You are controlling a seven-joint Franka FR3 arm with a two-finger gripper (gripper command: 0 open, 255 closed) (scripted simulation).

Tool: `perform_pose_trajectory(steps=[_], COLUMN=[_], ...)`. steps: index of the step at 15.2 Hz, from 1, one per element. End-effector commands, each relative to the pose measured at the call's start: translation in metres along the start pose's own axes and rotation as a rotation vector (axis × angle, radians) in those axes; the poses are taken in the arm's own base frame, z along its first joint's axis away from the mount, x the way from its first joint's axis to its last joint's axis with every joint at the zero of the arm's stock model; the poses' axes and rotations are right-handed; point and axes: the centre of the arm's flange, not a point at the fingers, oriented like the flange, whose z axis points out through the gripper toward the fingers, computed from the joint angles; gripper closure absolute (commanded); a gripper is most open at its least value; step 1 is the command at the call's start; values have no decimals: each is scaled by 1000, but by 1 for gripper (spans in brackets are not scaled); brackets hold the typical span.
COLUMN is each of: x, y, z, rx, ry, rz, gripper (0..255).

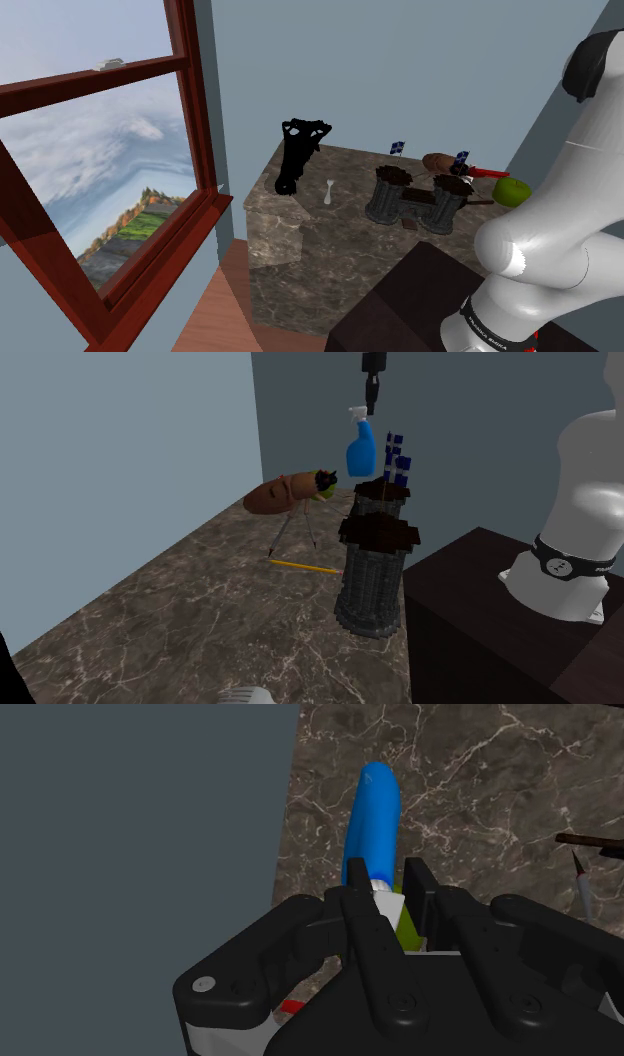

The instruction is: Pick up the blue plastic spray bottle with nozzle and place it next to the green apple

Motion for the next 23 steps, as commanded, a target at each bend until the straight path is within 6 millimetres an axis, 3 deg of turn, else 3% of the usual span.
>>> perform_pose_trajectory(steps=[1,16,23], x=[0,2,2], y=[0,-5,-5], z=[10,90,90], rx=[-1,-1,-1], ry=[1,1,1], rz=[0,0,0], gripper=[255,255,255])
